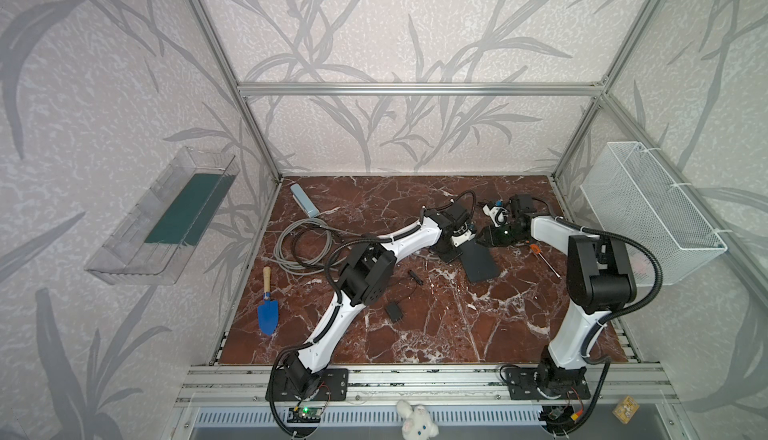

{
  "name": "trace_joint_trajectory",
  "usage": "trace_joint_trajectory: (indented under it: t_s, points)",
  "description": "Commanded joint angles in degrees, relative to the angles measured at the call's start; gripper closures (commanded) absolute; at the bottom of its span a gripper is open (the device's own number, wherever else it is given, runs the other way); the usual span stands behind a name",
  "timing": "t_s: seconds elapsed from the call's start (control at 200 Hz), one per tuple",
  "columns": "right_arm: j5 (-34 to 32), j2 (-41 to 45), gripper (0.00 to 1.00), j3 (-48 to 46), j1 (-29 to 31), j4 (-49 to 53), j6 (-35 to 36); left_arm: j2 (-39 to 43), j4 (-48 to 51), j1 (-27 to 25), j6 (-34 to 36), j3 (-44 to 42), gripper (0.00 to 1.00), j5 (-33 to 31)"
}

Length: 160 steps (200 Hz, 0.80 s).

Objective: Insert the plug into the switch port

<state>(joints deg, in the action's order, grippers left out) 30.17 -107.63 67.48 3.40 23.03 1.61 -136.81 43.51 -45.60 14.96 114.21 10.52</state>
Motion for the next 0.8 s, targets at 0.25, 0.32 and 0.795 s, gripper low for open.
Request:
trace_joint_trajectory:
  t_s: [0.25, 0.32, 0.795]
  points:
    - [-0.2, 0.4, 0.58, -1.9, 2.0, 13.0, 0.0, 5.9, -3.6, -0.8, 14.2, -4.7, 1.00, 1.7]
    - [-0.4, 1.2, 0.57, -2.1, 1.8, 13.0, -0.6, 5.4, -2.5, -0.7, 13.3, -3.7, 1.00, 0.7]
    - [2.0, 4.9, 0.54, -5.9, -0.5, 11.8, -0.1, 5.2, -1.8, -0.7, 12.9, -4.8, 1.00, 2.2]
